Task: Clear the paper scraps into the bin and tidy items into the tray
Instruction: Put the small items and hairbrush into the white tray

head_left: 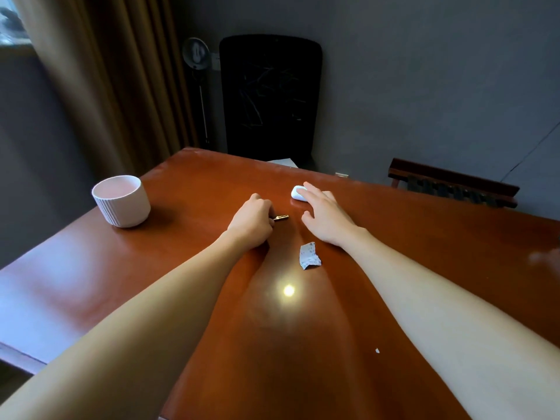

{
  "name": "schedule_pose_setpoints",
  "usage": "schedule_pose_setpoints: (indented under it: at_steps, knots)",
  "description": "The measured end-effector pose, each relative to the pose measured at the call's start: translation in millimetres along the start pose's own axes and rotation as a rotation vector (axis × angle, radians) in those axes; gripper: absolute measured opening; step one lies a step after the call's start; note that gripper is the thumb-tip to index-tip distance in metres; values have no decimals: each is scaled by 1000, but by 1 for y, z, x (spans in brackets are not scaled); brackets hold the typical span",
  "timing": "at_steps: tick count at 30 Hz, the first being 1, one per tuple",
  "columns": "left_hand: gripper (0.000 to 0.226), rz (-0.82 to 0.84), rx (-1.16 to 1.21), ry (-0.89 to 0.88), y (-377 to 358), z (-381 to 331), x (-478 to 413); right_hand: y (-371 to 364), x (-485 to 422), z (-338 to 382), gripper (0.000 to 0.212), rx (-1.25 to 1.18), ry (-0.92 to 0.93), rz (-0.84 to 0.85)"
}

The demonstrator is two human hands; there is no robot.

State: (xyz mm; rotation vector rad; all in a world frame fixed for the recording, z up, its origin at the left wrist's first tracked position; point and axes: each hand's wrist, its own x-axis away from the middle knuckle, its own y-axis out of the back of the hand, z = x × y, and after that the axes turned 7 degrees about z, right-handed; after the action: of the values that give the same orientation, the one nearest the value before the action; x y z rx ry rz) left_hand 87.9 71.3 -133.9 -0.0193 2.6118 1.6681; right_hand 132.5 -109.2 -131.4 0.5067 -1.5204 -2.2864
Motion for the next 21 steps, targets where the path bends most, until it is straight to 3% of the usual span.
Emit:
schedule_pose_setpoints:
  at_steps: [4,9,12,21]
  knots:
    - [18,0,1,54,2,-3,-6,-10,-15,-6,55,34,-89,46]
    - [16,-40,-75,55,5,-6,-8,-12,-18,-6,32,123,2,-159]
    - [18,-36,-103,37,5,-10,-6,-6,-12,-6,22,172,32,-195]
    - [30,28,-100,-42,16,-16,26,14,40,-5,26,-1,-14,22]
